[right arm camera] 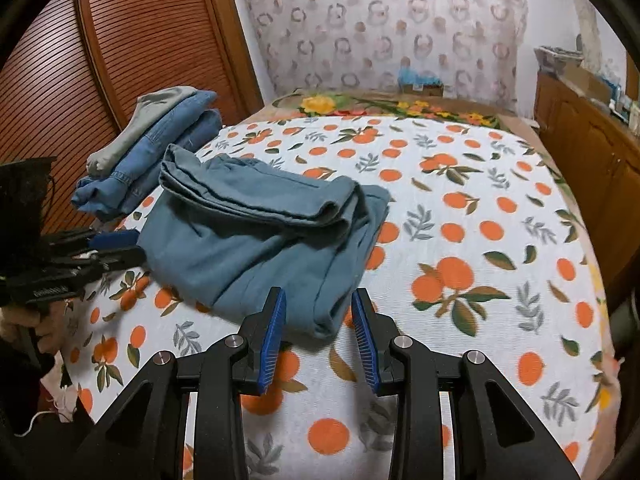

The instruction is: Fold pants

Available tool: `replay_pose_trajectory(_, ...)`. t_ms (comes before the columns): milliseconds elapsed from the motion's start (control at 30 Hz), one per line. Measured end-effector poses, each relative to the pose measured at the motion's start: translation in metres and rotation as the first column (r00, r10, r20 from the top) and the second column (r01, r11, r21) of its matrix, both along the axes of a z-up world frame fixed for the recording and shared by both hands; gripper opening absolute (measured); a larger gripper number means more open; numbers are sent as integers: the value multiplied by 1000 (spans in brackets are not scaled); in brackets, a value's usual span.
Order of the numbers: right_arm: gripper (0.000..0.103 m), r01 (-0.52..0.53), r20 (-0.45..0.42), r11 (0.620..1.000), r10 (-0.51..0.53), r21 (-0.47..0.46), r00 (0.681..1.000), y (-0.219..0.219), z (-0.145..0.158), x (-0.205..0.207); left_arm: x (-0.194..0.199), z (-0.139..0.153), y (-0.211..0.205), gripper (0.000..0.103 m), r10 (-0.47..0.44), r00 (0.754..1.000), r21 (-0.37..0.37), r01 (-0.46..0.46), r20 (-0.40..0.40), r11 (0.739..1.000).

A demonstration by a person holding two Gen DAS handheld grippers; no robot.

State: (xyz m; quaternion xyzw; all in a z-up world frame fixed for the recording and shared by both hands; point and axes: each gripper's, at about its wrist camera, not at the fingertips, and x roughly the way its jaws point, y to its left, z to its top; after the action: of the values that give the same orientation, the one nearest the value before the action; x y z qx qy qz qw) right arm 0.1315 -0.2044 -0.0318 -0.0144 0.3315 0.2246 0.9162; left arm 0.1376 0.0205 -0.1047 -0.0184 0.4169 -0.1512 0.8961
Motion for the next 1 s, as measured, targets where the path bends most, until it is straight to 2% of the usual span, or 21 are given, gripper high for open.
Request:
replay_pose_trajectory(100,35,-9,-21,1000,9,1,1000,2,-1,7,5,-2,-1,45,4,1000,6,-4,2,1000)
replay_pose_trajectory(133,29,-14,-23,1000,14,11,1000,1,-1,8,6,-2,-1,44,4,1000,11,-4,5,1000)
replay_pose_trajectory(200,6,-37,-32,999,38,27,999,-1,-2,9,7,-3,-1,44,8,1000,20,-8,6,1000)
replay_pose_trajectory(233,5,-26,-17,1000,26,17,1000,-4,-1,6,8,-4,-1,44,12,1000,27,-12,3,1000)
replay_pose_trajectory(300,4,33,33,999,-33,-14,999,-11,5,1,9,-5,1,43,12,1000,22,-12,-1,1000)
replay_pose_trajectory(367,4,37,24,999,-38,12,999,-16,7,0,9,-5,1,43,13,1000,20,-13,-1,1000)
replay_pose_trajectory(467,4,35,22,999,-35,1,999,-13,3,0,9,-5,2,40,13,1000,15,-13,-1,1000)
replay_pose_trajectory(500,4,33,14,999,-33,9,999,-13,1,1,8,-5,2,37,10,1000,6,-10,0,1000)
replay_pose_trajectory(533,4,32,14,999,-32,15,999,-13,1,1,8,-4,2,26,0,1000,-11,0,1,1000)
replay_pose_trajectory(633,4,27,18,999,-28,31,999,-15,2,0,5,0,-1,9,-6,1000,-8,6,21,1000)
replay_pose_trajectory(867,4,2,59,999,-4,35,998,-16,14,-14,-19,26,12,7,25,996,-63,-20,91,998)
replay_pose_trajectory(1000,4,-55,61,998,54,23,997,-12,16,-41,-46,27,11,7,7,996,-36,-3,92,999)
